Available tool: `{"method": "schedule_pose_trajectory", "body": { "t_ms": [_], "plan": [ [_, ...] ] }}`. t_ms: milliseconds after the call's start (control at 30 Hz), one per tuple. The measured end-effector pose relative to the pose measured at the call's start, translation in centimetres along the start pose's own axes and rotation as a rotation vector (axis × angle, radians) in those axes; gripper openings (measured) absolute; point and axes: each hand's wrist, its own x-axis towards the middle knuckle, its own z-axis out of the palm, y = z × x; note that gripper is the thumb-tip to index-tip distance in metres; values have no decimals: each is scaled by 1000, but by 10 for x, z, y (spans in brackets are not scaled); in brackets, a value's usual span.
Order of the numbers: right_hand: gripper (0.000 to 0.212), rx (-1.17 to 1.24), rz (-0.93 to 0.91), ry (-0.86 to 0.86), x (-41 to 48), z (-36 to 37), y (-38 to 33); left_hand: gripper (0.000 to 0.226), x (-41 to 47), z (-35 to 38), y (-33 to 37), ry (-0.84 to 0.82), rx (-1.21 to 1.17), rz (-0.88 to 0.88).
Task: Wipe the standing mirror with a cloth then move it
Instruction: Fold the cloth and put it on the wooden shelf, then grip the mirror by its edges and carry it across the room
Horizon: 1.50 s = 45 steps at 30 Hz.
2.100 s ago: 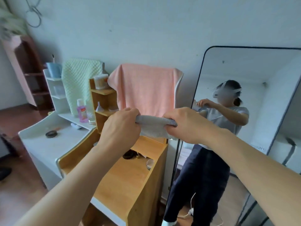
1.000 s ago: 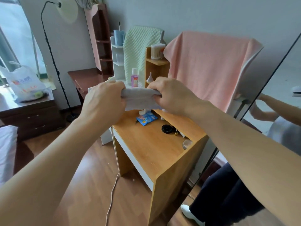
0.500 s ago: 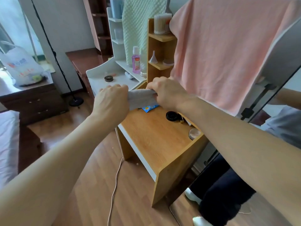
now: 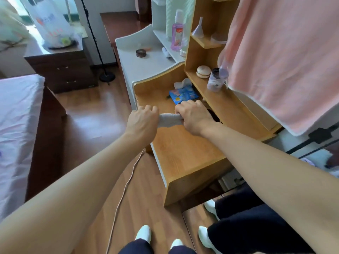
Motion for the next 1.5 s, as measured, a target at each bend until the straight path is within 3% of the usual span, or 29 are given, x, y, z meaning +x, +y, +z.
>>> {"method": "schedule_pose_trajectory", "body": {
  "t_ms": [533,667,800,1000,1100,1200,1500],
  "plan": [
    [27,11,-117,-207,-24,103,15,24,-24,112,59,-250,57,-77],
    [28,52,-128,-435,-36,110,19,30,-33,131,65,-409,-19,3],
    [26,182,-7,-736,-42,115,23,29,-37,137,63,-647,-185,8],
    [16,233,55,-888,-38,105,27,47,-26,120,60,-863,-250,7],
    [15,210,98,-845,-42,102,21,47,-28,117,65,-881,-214,-8],
    [15,148,120,-668,-44,89,12,43,-25,110,67,-844,-225,-59],
    [20,348,202,-276,-46,39,-1,40,-16,53,56,-461,-296,-179]
  ]
}}
